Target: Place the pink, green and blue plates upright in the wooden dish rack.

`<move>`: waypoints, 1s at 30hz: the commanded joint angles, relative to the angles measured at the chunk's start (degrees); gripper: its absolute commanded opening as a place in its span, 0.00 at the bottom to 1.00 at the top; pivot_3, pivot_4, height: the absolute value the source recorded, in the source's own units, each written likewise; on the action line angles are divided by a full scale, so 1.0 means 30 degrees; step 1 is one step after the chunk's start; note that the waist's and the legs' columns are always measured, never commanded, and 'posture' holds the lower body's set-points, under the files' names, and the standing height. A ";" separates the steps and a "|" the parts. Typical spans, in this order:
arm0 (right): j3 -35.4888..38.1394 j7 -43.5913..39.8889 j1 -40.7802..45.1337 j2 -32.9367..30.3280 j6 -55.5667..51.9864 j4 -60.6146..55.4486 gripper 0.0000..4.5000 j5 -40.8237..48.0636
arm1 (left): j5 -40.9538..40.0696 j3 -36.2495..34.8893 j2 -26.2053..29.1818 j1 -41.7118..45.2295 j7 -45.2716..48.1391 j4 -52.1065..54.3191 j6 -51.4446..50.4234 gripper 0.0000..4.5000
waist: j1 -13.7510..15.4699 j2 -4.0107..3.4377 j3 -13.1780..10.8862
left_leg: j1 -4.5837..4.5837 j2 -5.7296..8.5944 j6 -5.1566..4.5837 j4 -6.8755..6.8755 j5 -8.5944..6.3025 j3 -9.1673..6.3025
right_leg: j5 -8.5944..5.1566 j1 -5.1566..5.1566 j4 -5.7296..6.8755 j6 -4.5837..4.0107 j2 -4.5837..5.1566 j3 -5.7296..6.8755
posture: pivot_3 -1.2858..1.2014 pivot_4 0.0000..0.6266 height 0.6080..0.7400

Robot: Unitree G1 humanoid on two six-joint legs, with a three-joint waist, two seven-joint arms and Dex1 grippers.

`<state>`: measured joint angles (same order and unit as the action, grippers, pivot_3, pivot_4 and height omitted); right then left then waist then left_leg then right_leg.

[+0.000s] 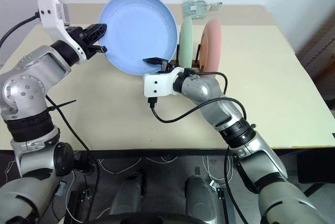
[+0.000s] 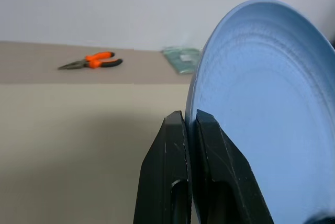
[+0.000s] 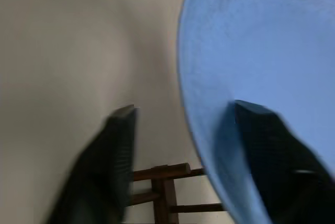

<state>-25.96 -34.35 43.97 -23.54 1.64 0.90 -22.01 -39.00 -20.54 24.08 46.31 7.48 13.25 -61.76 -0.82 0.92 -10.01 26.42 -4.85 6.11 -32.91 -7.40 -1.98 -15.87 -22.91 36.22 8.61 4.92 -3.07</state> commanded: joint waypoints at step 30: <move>0.8863 0.5934 -0.1757 0.9695 -1.2337 -0.7350 0.00 1.8813 | 0.7973 0.5143 0.2146 -1.1257 0.7108 -0.1770 1.6404 0.55 | -0.0034 0.0039 0.0014 | -0.0007 -0.0039 0.0031 0.0071 0.0006 0.0022 | -0.0009 -0.0040 0.0012 -0.0132 -0.0002 0.0019 | 0.52 0.24 1.00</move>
<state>-0.61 -18.82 37.88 4.00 -32.69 -17.34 29.87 -15.47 -4.97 30.04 12.33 27.56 5.34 -14.50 -0.93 1.03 -9.97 26.42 -4.97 6.20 -32.68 -7.38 -1.90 -15.88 -23.10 36.26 8.19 4.91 -3.03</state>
